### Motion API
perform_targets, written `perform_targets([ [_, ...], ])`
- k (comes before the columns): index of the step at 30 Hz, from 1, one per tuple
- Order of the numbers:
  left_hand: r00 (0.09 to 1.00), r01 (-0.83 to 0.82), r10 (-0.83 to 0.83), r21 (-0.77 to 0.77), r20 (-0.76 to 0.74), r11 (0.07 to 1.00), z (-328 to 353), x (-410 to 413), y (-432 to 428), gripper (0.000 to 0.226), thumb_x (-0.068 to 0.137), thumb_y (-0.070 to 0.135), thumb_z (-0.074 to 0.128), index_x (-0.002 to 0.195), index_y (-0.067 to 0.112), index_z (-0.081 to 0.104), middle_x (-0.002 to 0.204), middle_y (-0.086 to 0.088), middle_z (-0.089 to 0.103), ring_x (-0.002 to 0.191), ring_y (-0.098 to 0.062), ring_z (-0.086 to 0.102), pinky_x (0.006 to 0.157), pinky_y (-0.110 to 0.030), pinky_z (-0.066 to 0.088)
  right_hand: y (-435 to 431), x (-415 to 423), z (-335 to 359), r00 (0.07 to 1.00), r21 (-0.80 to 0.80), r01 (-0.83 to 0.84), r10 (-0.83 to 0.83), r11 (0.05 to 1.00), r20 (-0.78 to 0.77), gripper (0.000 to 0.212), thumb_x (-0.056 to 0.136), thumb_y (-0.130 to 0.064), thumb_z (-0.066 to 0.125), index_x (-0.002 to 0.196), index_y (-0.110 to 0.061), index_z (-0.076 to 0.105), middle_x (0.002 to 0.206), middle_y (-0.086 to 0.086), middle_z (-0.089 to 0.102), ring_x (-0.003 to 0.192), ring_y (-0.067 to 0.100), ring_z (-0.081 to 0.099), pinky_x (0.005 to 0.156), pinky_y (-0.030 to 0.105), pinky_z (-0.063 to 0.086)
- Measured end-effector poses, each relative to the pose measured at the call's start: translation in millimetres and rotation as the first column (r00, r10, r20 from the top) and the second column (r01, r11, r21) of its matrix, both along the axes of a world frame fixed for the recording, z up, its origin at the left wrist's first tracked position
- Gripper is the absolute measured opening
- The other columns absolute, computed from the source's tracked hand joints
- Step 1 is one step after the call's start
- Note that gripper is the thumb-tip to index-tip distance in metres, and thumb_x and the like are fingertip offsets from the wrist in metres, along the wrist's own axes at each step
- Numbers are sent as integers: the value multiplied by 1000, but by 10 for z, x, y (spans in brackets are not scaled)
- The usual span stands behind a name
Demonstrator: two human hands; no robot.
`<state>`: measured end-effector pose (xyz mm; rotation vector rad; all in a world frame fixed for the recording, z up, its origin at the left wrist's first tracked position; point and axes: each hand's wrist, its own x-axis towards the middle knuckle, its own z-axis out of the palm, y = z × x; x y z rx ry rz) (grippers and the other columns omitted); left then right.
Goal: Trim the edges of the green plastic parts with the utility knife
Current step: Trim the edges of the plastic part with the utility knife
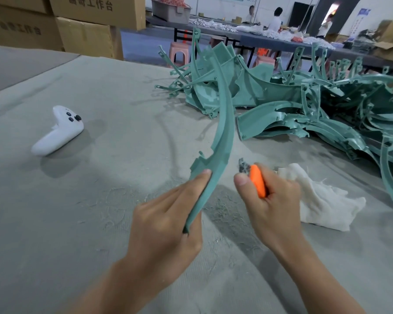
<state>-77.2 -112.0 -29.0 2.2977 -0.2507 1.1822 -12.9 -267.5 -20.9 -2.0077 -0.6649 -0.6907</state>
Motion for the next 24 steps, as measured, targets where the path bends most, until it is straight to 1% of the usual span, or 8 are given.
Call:
perform_targets([
  [3,1000,-23,23,-31,-1,999,26,-4,-9,41,69,-8,62,108,1,70,85,4,72,85,-11,56,82,5,30,39,-45,-49,998,-33,-49,47,998,-48,55,92,-69,44,61,-26,29,49,-11,20,42,6,26,45,12,19],
  [6,1000,-5,7,-62,23,998,39,-1,-11,37,72,-6,62,107,2,71,90,18,57,85,-8,57,83,6,29,62,-71,-68,997,-54,-75,73,996,-39,54,92,-70,44,63,-27,27,50,-11,18,44,7,23,45,15,19],
  [8,999,0,3,-70,40,998,38,-4,-5,33,76,-2,59,107,2,71,91,18,54,84,-7,57,83,6,31,65,-73,-68,997,-55,-73,71,996,-36,54,92,-68,44,63,-27,26,50,-9,18,44,7,23,46,13,18],
  [13,1000,7,-6,-60,23,998,14,-7,-3,31,77,0,59,106,1,71,77,6,70,77,-6,55,78,7,30,46,-51,-69,997,-36,-51,48,998,-62,50,90,-60,51,62,-28,24,54,-3,27,45,7,24,45,12,19],
  [17,999,29,-26,-80,32,996,13,-9,-3,30,80,3,57,108,2,70,77,12,65,75,-5,54,77,7,31,53,-60,-63,995,-33,-79,77,996,-62,51,91,-68,47,63,-32,23,54,-5,27,44,7,23,46,12,18],
  [20,998,53,-51,-95,29,994,21,-23,-8,29,84,8,56,109,5,70,74,8,68,71,-4,54,74,6,32,35,-42,-73,996,-29,-61,59,998,-69,49,89,-58,53,62,-31,23,55,-3,26,45,7,22,45,13,18],
  [22,998,68,-67,-92,23,993,38,-22,4,30,84,8,55,110,5,69,67,11,62,65,-4,48,71,7,29,34,-38,-89,996,-40,-48,44,998,-77,49,88,-56,53,61,-28,23,57,3,27,46,8,22,45,15,18],
  [24,997,71,-70,-86,17,994,54,-24,19,30,82,8,55,109,4,69,67,18,50,63,-4,45,69,8,27,32,-20,-108,997,-69,-19,13,997,-82,52,88,-58,52,59,-23,27,58,8,31,46,12,24,44,17,19],
])
